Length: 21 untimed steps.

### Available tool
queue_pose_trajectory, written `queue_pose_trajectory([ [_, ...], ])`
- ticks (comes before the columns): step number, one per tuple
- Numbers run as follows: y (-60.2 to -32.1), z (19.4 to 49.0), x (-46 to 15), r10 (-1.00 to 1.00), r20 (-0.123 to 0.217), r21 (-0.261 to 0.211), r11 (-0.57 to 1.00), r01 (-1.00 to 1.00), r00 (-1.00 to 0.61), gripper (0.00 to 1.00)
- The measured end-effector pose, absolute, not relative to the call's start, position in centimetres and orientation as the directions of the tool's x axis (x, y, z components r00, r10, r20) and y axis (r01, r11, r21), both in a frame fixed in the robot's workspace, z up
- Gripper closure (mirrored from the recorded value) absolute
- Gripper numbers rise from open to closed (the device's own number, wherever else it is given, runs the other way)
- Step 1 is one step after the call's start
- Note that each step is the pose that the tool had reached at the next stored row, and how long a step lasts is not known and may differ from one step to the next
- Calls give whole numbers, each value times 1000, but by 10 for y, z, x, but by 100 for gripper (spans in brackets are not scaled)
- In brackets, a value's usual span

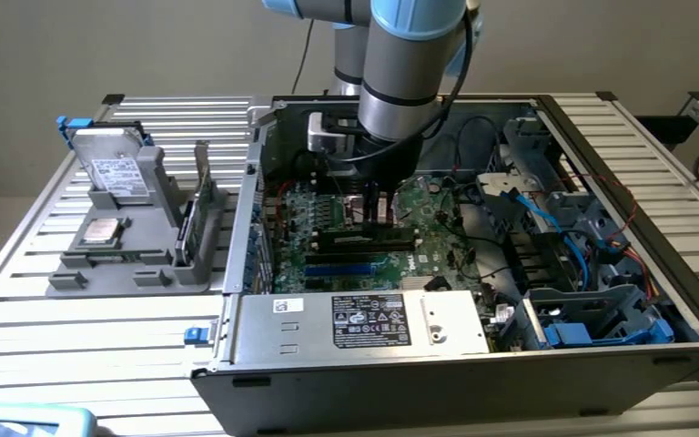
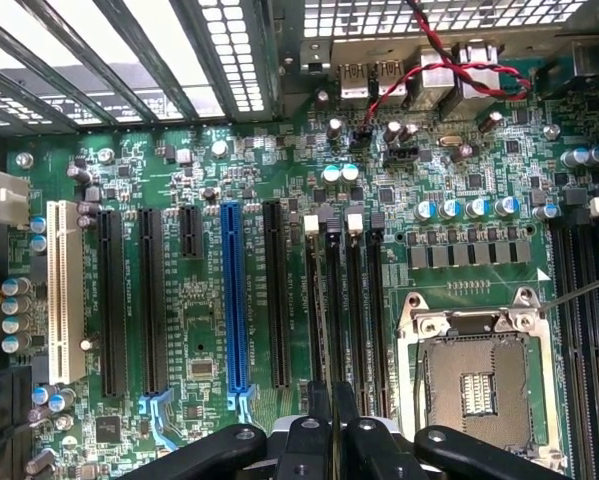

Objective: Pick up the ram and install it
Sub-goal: 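Insert the ram into the slot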

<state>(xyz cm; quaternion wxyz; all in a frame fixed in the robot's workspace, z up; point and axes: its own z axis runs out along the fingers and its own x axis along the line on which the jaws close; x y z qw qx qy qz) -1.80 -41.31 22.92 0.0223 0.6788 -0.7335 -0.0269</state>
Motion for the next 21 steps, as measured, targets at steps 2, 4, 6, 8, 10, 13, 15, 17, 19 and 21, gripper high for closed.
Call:
queue_pose_trajectory([
  [2,-413,229,-18,-997,-4,70,78,-995,-79,87],
  [4,-413,229,-18,-997,-4,70,79,-994,-80,87],
  [6,-413,229,-18,-997,-4,70,81,-994,-81,87],
  [8,-413,229,-18,-997,-4,70,82,-994,-82,87],
  [10,-413,228,-18,-997,-4,70,83,-994,-83,87],
  [13,-413,227,-18,-996,-4,70,83,-994,-84,87],
  [15,-413,227,-18,-996,-4,70,84,-994,-84,87],
  [17,-414,226,-18,-996,-4,70,84,-994,-85,87],
  [19,-414,225,-18,-996,-3,70,85,-994,-85,87],
  [21,-414,225,-18,-996,-3,70,86,-994,-86,87],
])
